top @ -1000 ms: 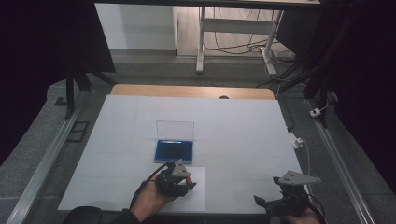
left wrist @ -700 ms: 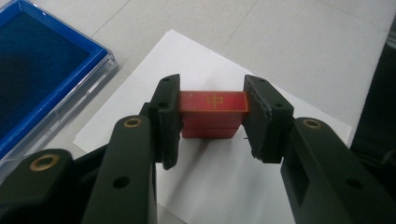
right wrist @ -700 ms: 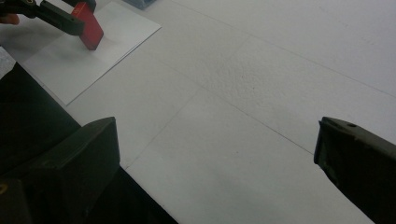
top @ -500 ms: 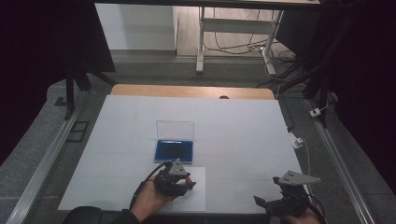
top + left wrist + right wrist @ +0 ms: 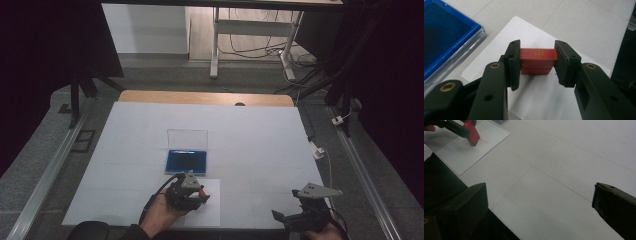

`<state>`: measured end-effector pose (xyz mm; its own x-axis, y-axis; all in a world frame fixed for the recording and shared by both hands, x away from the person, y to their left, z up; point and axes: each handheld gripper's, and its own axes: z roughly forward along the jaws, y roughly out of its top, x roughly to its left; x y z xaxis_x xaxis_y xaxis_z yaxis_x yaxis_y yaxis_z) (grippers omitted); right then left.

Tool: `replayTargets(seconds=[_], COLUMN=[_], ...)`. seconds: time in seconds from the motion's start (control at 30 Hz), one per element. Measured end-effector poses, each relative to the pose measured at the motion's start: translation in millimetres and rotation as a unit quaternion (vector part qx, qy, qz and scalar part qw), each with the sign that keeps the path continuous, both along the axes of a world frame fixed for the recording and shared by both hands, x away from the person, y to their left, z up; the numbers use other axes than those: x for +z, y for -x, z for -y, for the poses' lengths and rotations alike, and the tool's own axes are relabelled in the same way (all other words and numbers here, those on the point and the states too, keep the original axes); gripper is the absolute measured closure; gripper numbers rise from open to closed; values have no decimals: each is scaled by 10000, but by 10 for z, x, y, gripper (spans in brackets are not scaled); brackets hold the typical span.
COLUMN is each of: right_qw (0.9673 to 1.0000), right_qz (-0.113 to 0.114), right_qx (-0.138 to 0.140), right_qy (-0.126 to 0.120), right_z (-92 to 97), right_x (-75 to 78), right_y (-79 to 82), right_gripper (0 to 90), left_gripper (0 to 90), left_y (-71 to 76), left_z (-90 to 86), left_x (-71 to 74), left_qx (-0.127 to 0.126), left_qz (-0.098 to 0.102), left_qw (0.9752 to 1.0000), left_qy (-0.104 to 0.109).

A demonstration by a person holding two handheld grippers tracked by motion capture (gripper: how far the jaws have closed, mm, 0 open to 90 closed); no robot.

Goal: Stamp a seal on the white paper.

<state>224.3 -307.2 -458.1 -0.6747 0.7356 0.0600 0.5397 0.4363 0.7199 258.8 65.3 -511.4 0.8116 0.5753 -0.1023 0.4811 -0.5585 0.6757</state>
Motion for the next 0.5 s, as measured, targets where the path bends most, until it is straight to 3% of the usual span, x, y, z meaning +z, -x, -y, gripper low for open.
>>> replayTargets(seconds=[0.1,0.5], right_qw=[10000,10000], right_qz=[2,6], right_qx=[4,12], right_qy=[2,0], right_z=[-1,0], right_x=[0,0], right_y=[0,1], right_gripper=[3,3], left_gripper=[591,587], left_y=[37,6], left_z=[37,67], left_x=[5,50], left_qx=[-7,-119], left_qz=[150,127], left_qw=[9998,9994], left_qy=[-140,-303])
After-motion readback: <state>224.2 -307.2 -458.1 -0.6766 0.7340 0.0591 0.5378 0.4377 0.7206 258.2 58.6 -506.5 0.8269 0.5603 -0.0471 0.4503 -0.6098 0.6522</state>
